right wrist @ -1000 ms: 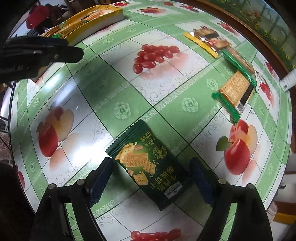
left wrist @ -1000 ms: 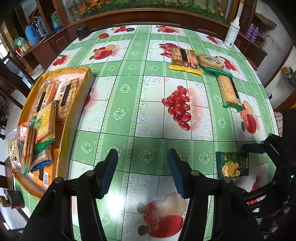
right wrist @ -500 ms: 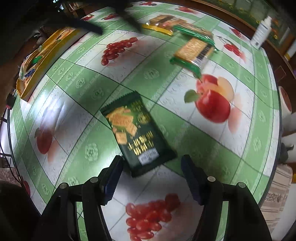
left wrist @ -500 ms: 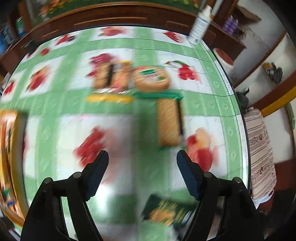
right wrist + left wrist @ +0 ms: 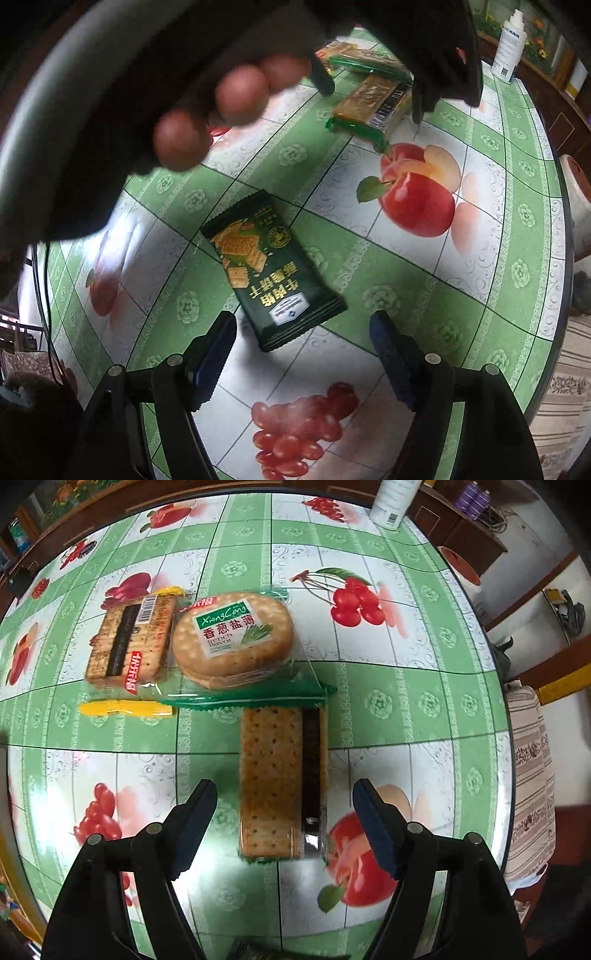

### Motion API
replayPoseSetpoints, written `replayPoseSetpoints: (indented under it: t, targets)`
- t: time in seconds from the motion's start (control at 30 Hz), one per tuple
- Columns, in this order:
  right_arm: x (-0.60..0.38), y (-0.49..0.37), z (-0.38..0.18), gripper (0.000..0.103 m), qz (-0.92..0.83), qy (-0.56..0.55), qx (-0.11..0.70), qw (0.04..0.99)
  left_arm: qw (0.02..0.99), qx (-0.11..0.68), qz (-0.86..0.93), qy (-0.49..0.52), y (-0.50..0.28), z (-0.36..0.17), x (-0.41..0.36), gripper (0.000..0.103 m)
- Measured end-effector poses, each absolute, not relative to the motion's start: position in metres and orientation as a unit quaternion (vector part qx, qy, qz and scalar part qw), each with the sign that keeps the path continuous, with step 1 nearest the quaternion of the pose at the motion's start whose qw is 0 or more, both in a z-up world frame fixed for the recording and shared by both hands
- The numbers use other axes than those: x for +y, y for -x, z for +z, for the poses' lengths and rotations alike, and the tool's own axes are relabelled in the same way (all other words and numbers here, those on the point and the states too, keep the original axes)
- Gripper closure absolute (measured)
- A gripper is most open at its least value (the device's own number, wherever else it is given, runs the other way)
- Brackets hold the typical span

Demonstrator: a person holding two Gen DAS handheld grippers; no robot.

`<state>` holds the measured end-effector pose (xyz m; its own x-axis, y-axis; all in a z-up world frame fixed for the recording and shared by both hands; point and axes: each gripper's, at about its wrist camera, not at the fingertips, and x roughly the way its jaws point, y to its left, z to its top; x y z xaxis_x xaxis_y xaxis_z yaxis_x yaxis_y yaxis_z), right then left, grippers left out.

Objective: Organize snacks
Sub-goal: 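Grasp the long tan cracker pack with the left gripper while the right grasps the dark green pack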

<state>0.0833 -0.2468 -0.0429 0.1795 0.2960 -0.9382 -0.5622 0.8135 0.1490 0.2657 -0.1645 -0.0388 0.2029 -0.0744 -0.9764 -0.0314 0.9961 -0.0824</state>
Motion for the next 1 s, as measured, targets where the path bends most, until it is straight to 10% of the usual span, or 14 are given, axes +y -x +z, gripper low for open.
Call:
replayPoseSetpoints:
  t: [0.17,0.3,0.93,1.0]
  targets:
    - [-0.256,-0.090,-0.039,0.026,0.281,0.108,0.572,0.763,0.780,0.624,-0.011,0.053,-0.272,-0.042,-0.163,0.029]
    - [-0.260,-0.098,-0.032,0.026,0.279,0.102,0.558,0.775,0.773,0.634,-0.021,-0.007,-0.280,-0.040,-0.172,0.058]
    - [-0.192,-0.106,-0.034,0.035,0.353,0.221,0.550,0.724,0.760,0.645,-0.058,-0.058,-0.295,-0.042,-0.180,0.055]
    - [-0.188,-0.102,-0.035,0.049,0.346,0.238,0.539,0.730,0.759,0.645,-0.061,-0.060,-0.296,-0.042,-0.180,0.055]
